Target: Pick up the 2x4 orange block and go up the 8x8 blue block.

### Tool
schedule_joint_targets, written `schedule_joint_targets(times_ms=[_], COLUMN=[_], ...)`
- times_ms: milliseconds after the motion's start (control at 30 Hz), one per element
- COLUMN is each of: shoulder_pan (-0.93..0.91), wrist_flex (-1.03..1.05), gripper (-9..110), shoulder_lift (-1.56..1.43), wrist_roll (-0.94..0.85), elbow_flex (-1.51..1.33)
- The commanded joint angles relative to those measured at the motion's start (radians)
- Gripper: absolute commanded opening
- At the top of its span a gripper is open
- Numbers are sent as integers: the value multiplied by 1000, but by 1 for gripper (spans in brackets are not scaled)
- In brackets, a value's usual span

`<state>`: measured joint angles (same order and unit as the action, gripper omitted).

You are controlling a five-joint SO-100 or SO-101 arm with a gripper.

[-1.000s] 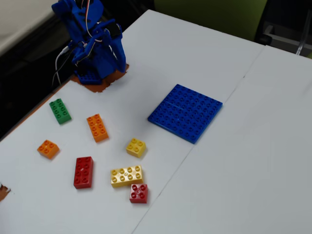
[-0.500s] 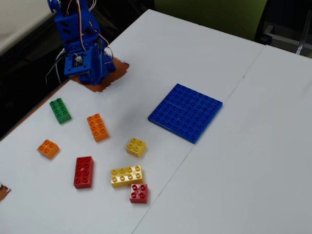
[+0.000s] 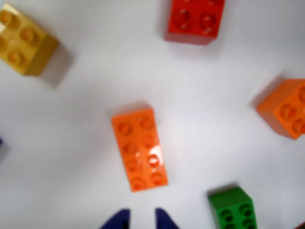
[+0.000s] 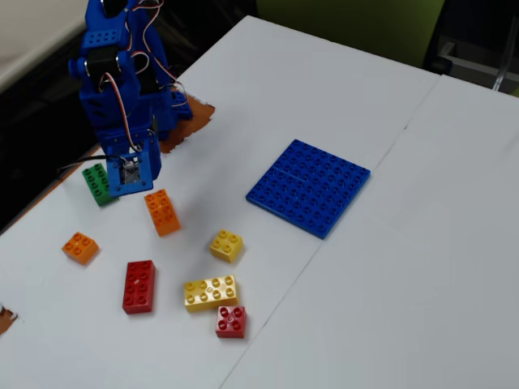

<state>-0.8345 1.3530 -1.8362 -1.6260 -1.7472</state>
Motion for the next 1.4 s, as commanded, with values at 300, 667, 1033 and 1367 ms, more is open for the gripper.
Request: schedule_joint_targets(times_ms=[300,667,1033,1367], shoulder_pan=[-5,-14,-49,-60], wrist_flex=[-95,-98,-215,-241], gripper=[14,25,30,31], shoulder_lift=[84,187,282,333], wrist_roll=[-233,-296,-341,-396], elbow_flex=[51,51,49,15])
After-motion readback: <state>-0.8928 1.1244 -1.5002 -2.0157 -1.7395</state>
